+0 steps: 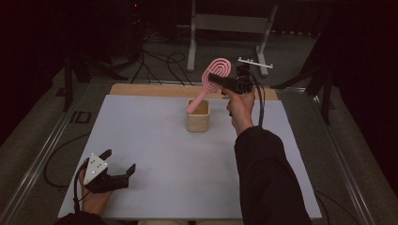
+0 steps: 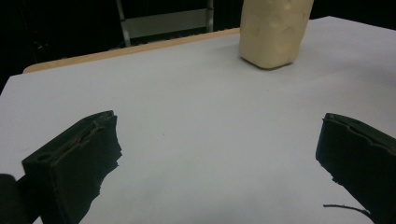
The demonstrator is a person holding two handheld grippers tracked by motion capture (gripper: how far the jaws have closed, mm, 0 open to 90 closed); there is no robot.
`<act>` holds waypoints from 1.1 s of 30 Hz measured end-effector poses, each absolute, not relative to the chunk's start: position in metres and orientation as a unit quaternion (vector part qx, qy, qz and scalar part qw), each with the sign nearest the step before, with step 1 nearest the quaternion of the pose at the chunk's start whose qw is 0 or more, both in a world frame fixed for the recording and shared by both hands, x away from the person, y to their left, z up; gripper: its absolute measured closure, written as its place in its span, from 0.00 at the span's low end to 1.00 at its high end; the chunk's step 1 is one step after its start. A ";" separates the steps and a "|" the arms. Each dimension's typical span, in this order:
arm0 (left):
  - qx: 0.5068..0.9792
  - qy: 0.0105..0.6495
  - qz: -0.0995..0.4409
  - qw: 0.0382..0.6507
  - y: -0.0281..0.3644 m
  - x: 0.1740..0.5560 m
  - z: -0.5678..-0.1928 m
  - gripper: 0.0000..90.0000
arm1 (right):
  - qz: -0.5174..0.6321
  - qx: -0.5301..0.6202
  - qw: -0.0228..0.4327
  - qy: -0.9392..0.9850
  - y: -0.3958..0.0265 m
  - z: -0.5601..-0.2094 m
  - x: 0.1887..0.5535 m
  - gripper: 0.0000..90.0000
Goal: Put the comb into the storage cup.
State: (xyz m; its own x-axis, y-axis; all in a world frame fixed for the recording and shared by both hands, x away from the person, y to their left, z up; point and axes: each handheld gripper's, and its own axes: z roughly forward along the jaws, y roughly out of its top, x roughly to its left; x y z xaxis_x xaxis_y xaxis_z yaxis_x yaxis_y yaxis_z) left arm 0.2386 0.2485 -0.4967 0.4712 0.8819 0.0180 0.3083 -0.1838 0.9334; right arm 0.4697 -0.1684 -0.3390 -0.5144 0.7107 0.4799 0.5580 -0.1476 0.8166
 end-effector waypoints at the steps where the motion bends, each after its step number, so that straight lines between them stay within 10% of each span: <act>1: 0.710 0.420 0.297 0.482 0.248 0.239 -0.497 0.00 | 0.579 0.489 0.066 0.649 -0.169 -0.339 0.470 0.70; 33: 0.710 0.419 0.298 0.481 0.248 0.239 -0.497 0.00 | 0.559 0.500 0.084 0.656 -0.168 -0.351 0.472 0.70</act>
